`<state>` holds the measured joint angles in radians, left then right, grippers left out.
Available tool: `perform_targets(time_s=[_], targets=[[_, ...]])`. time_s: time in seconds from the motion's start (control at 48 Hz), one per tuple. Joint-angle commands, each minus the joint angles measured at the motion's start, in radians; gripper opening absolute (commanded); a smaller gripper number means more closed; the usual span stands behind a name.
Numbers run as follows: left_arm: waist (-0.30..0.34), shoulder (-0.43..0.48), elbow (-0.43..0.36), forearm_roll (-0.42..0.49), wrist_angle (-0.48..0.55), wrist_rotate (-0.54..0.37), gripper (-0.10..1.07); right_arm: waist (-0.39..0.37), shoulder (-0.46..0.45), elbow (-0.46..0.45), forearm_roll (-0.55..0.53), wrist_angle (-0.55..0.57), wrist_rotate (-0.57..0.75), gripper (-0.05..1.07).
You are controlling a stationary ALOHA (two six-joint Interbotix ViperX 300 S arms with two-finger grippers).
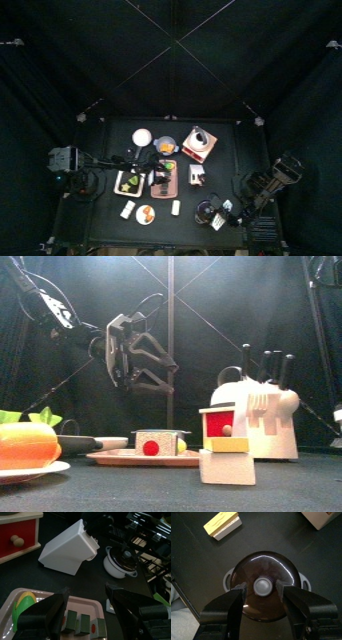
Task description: Grab pot lid
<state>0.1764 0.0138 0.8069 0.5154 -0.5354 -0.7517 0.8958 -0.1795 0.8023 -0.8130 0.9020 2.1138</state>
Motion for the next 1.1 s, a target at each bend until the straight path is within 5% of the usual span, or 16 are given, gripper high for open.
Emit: perform_targets(time_s=[0.0, 0.542, 1.083], targets=[[0.003, -0.025, -0.009, -0.003, -0.008, 0.003, 0.93, -0.008, -0.002, -0.02, -0.005, 0.002, -0.002, 0.84], [0.003, -0.063, 0.02, 0.0, -0.014, 0.006, 0.93, -0.034, 0.003, -0.017, 0.003, 0.009, -0.002, 0.66], [0.002, -0.123, 0.074, 0.002, -0.057, 0.061, 0.93, -0.035, -0.081, -0.02, -0.035, 0.063, -0.002, 0.65]])
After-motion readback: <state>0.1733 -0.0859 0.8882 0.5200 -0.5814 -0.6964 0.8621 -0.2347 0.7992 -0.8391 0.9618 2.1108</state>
